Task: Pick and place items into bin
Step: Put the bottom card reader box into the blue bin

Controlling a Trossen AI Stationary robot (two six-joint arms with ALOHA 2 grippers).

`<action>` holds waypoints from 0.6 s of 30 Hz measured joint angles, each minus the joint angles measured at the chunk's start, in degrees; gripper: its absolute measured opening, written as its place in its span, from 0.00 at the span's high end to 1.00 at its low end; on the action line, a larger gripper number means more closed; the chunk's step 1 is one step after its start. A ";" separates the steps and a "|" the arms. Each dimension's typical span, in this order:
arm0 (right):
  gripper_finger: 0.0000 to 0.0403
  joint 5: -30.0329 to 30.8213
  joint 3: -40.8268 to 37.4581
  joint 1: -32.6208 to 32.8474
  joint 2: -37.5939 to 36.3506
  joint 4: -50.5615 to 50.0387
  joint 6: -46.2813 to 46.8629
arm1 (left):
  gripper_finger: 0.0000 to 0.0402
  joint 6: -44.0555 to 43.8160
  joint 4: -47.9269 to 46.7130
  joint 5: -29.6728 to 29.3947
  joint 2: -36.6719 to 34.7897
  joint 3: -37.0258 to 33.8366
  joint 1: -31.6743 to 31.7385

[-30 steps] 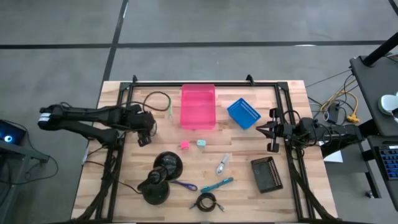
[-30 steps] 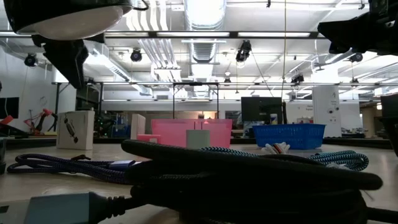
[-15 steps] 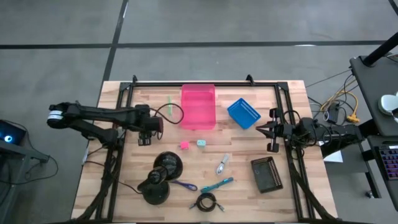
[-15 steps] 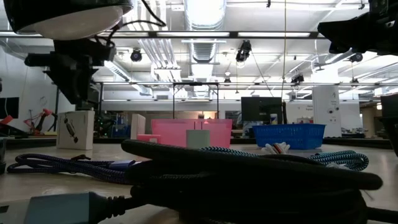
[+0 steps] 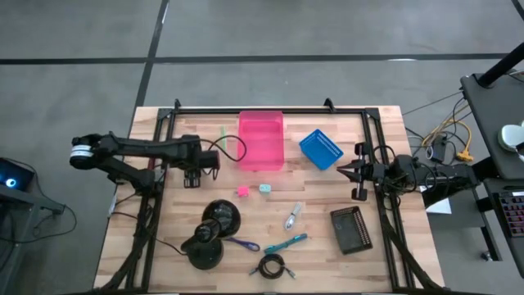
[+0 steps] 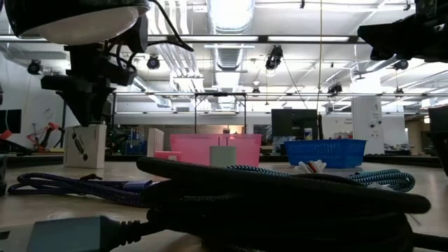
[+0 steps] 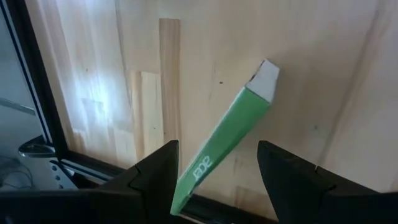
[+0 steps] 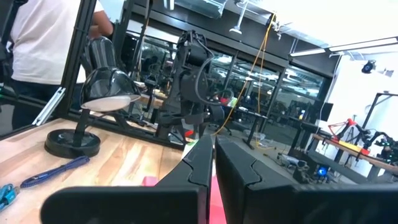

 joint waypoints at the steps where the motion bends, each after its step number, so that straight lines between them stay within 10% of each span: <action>1: 0.98 0.00 0.00 0.00 -0.01 -0.02 0.00 | 0.50 0.03 0.23 0.03 -0.03 -0.01 0.34; 18: 0.98 0.00 0.00 0.00 -0.02 -0.89 -0.02 | 0.50 4.58 3.24 3.09 1.28 -0.96 3.15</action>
